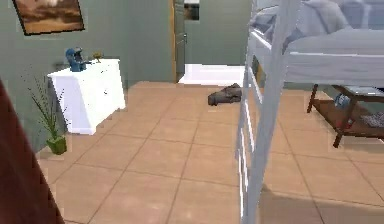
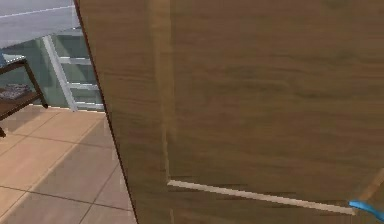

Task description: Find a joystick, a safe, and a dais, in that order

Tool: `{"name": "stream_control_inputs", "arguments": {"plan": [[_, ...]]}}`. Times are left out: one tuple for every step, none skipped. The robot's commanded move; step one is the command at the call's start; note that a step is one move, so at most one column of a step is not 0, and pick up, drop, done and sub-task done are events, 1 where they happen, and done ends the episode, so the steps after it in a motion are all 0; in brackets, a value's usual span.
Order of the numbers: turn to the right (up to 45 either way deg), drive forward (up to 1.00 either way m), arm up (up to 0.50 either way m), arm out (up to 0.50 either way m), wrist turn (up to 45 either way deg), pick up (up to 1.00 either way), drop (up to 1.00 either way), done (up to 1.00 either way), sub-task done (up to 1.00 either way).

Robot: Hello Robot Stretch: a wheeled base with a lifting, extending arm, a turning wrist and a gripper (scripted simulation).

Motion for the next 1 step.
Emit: {"name": "stream_control_inputs", "arguments": {"plan": [[0.0,0.35,0.00,0.00,0.0,0.00,0.00,0.00,0.00]]}}
